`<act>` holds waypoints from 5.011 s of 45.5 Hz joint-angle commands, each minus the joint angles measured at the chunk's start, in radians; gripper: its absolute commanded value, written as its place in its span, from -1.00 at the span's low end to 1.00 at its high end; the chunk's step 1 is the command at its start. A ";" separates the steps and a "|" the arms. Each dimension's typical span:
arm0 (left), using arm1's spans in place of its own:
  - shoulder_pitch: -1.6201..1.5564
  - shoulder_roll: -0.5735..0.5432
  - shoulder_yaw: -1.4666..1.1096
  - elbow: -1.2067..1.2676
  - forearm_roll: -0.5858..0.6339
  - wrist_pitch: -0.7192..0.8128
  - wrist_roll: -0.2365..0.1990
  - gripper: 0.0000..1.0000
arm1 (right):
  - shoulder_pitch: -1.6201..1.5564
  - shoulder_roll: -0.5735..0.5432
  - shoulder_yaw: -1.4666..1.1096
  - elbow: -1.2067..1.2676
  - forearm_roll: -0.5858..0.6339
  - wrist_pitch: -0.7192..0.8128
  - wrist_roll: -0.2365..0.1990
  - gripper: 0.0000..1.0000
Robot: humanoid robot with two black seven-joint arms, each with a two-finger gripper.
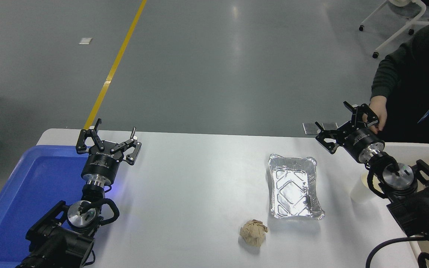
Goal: Pick up paper cup place in dustbin
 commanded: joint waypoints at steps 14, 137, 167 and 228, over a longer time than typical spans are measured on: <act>0.000 0.001 0.002 0.000 0.000 -0.001 -0.001 0.98 | 0.007 -0.002 -0.002 0.000 0.000 0.000 -0.002 1.00; 0.000 0.001 0.002 0.000 0.002 -0.001 0.000 0.98 | 1.800 -0.309 -2.321 0.963 -0.383 0.362 -0.023 1.00; 0.000 0.001 0.002 0.000 0.002 0.000 0.000 0.98 | 1.486 -0.470 -2.165 0.804 -0.741 0.362 -0.031 1.00; 0.000 0.001 0.003 0.000 0.002 -0.001 0.000 0.98 | 0.654 -0.306 -1.732 0.330 -0.971 0.051 -0.017 1.00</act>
